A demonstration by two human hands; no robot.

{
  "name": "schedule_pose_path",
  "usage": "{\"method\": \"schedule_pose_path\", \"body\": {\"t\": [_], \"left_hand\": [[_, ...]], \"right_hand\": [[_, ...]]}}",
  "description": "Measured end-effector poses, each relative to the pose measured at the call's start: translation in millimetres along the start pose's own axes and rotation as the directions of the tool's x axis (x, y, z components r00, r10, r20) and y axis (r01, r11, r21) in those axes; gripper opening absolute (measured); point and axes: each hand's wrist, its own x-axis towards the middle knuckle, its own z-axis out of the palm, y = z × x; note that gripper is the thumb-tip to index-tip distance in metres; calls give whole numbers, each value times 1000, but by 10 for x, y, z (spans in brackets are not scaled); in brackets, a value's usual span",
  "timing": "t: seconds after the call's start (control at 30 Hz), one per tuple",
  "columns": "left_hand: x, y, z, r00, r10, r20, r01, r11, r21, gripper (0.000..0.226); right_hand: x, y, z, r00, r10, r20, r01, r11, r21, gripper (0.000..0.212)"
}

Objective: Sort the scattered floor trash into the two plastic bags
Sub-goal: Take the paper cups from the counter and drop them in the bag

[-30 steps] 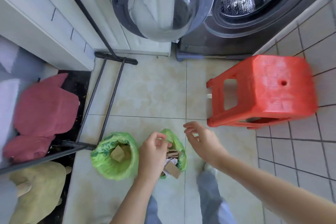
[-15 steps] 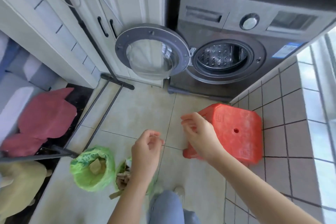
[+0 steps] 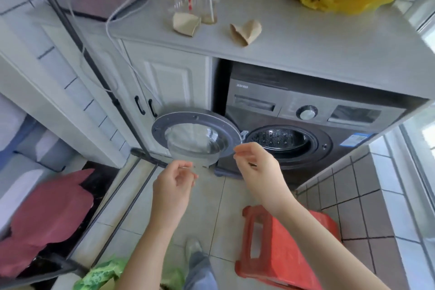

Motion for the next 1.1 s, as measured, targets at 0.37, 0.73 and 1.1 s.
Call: {"method": "schedule_pose_path", "body": {"t": [0.37, 0.73, 1.1], "left_hand": [[1633, 1013, -233, 979, 197, 46, -199, 979, 36, 21], [2908, 1616, -37, 876, 438, 202, -482, 783, 393, 23], [4285, 2111, -38, 731, 403, 551, -674, 298, 676, 74]], "right_hand": [[1394, -910, -3, 989, -82, -125, 89, 995, 47, 21], [2696, -1039, -387, 968, -243, -63, 225, 952, -208, 25], [3805, -1000, -1010, 936, -197, 293, 352, 584, -732, 82]]}}
